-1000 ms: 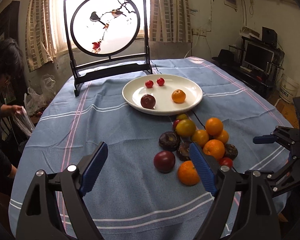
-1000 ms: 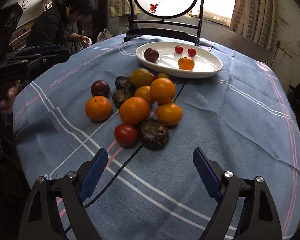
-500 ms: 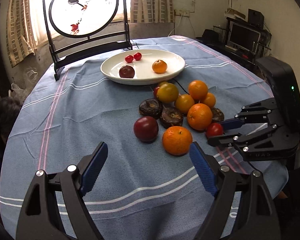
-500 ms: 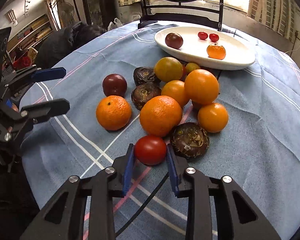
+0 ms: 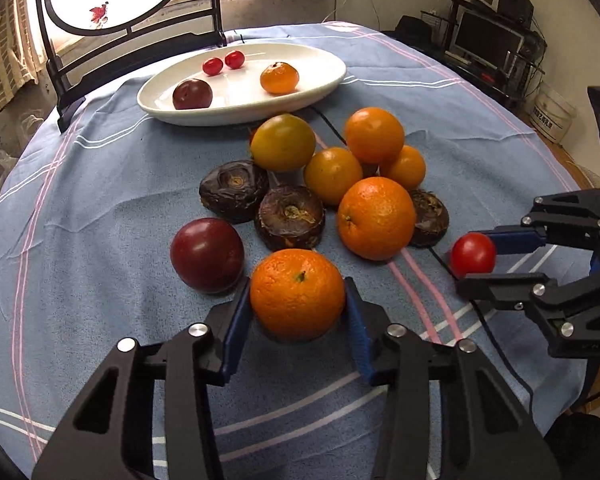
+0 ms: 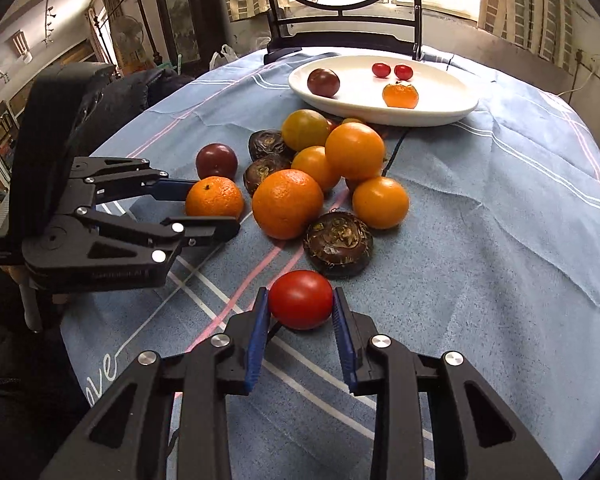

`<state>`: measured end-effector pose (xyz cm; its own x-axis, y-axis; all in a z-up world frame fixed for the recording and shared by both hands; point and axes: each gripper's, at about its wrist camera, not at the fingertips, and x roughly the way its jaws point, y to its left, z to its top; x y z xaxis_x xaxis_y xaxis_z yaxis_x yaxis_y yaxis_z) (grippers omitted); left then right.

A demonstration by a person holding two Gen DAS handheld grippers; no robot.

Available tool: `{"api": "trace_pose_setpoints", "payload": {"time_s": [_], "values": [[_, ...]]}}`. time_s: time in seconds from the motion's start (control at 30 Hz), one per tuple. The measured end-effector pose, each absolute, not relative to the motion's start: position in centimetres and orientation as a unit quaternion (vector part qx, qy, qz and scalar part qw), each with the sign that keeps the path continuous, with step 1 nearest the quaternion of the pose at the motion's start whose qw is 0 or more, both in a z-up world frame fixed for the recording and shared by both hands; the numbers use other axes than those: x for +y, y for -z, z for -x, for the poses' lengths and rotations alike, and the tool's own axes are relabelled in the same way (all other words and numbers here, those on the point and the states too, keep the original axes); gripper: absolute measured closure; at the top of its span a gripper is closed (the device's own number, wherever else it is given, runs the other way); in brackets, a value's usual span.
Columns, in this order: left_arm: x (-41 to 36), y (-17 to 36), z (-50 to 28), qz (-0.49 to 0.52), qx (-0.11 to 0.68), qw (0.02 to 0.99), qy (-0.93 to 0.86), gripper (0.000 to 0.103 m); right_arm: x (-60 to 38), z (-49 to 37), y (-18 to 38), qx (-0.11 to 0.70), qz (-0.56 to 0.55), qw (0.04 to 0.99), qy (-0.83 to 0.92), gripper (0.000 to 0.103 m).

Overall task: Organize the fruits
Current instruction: 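Grasp a red tomato with the right gripper while the left gripper grasps a large orange, then place the tomato and orange on the white plate, opening both grippers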

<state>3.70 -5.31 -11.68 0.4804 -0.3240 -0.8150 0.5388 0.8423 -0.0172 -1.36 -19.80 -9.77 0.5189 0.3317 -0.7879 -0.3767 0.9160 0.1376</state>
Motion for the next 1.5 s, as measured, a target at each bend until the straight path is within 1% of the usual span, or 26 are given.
{"api": "trace_pose_setpoints", "payload": {"time_s": [0.2,0.43,0.7,0.83,1.07,1.5], "values": [[-4.3,10.5,-2.5,-0.121,0.426,0.859,0.256,0.061,-19.7,1.8,9.5,0.444,0.027,0.871,-0.209,0.072],[-3.4,6.8,-2.6,-0.115,0.376,0.888,0.239,0.061,-19.0,1.6,8.0,0.43,0.036,0.875,-0.22,0.072],[-4.6,1.5,-7.3,-0.112,0.326,0.917,0.2,0.06,-19.3,-1.8,1.9,0.362,0.06,0.907,-0.205,0.072],[-5.7,0.0,-10.1,-0.114,0.307,0.929,0.173,0.06,-20.0,-4.8,-0.8,0.334,0.058,0.921,-0.192,0.072],[-7.5,0.6,-14.9,-0.127,0.313,0.929,0.154,0.06,-20.9,-10.6,-1.8,0.327,0.052,0.926,-0.179,0.072],[-9.0,4.7,-22.5,-0.141,0.361,0.912,0.138,0.06,-21.6,-20.5,1.5,0.37,0.03,0.915,-0.159,0.072]]}}
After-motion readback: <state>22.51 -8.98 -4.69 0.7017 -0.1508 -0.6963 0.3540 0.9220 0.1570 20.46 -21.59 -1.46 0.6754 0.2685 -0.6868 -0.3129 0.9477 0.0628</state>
